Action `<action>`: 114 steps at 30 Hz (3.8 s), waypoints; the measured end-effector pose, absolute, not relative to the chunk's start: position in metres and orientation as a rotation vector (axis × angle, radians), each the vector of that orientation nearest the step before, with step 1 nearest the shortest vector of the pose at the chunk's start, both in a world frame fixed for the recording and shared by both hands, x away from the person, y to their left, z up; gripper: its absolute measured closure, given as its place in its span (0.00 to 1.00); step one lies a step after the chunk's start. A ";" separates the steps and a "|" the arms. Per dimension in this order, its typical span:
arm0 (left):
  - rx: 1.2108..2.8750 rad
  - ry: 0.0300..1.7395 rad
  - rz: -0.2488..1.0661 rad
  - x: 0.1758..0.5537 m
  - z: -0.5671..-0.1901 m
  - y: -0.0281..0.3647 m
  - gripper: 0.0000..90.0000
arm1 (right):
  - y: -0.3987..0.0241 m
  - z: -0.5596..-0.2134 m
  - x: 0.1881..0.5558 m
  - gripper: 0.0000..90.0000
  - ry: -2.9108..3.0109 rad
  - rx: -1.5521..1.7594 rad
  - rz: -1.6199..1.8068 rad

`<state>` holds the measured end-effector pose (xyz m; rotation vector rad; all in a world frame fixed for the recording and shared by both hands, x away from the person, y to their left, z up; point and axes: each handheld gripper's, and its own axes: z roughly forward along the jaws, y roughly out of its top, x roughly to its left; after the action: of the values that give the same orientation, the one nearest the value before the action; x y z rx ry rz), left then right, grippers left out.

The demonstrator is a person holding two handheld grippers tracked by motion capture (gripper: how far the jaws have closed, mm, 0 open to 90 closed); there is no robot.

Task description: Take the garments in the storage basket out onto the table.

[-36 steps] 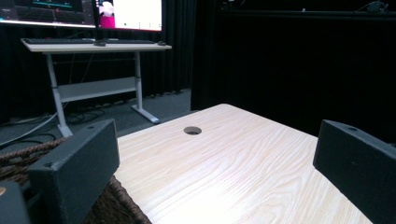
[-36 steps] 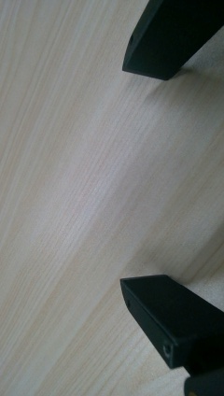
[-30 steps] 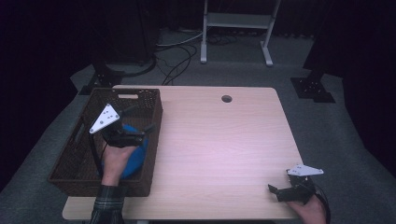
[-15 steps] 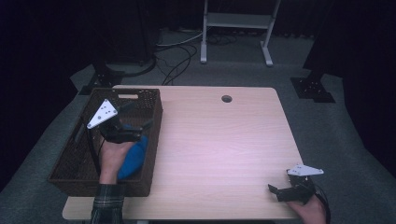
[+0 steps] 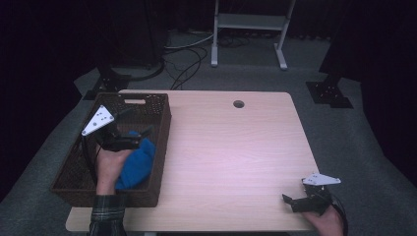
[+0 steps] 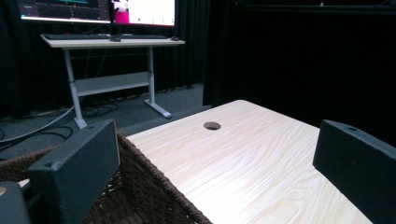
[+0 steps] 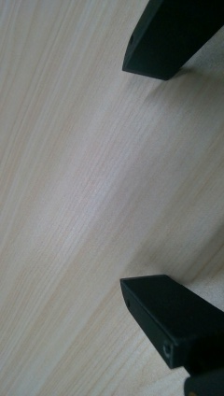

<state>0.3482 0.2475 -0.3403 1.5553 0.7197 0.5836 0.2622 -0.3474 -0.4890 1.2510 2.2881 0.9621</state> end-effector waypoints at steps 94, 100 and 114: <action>1.663 1.052 0.641 0.355 -0.364 0.302 0.00 | -0.347 -0.489 0.260 0.00 2.286 1.251 0.964; 1.688 1.077 0.625 0.357 -0.367 0.301 0.00 | -0.347 -0.489 0.260 0.00 2.286 1.251 0.964; 1.737 1.144 0.588 0.362 -0.374 0.299 0.00 | -0.347 -0.489 0.260 0.00 2.286 1.252 0.964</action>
<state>0.3621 0.2994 -0.3739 1.7369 1.1442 0.5882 0.2603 -0.3471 -0.4891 1.2516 2.2860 0.9636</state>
